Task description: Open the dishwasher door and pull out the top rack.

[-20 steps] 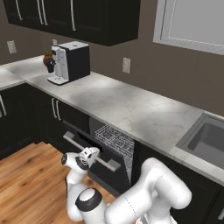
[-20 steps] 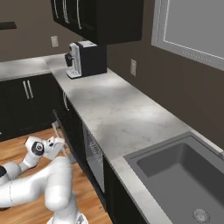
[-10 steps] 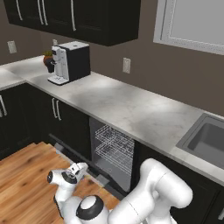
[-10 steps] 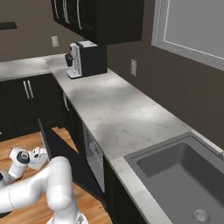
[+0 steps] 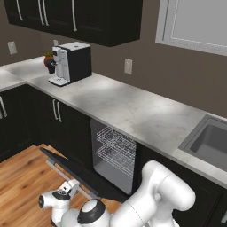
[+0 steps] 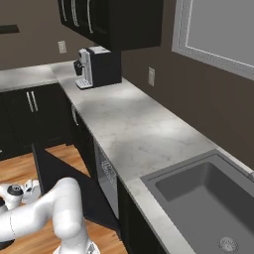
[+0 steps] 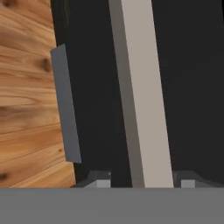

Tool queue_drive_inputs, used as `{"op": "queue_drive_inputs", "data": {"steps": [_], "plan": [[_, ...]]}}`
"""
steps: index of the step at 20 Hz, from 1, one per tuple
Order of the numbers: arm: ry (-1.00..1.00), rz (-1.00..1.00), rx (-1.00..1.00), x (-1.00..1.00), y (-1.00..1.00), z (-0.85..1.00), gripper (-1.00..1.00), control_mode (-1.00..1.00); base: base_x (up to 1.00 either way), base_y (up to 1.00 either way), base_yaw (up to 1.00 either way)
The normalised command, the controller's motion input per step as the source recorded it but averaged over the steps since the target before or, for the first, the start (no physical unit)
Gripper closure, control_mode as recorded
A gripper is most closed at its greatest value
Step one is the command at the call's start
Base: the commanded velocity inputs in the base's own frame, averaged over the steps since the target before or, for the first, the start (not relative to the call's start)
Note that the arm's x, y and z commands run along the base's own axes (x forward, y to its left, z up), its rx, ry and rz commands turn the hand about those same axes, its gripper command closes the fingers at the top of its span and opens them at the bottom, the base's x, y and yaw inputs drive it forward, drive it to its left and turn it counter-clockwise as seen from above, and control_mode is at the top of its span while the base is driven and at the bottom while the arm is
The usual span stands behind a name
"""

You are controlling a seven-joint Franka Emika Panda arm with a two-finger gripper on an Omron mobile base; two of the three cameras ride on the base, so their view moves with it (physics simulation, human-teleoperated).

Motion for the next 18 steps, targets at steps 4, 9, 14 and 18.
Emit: {"op": "queue_drive_inputs", "data": {"steps": [4, 9, 14, 18], "plan": [[0.05, -0.02, -0.05, -0.36, 0.61, -1.0, 1.0, -1.0, 0.0, 0.0, 0.0], [0.09, -0.02, -0.02, -0.3, 0.6, -1.0, 1.0, -1.0, 0.0, 0.0, 0.0], [-0.02, -0.01, -0.02, -0.38, 0.51, -0.66, -1.0, -1.0, 0.0, 0.0, 0.0], [-0.34, 0.0, -0.06, -0.74, 0.41, 0.06, -1.0, -1.0, 0.0, 0.0, 0.0]]}}
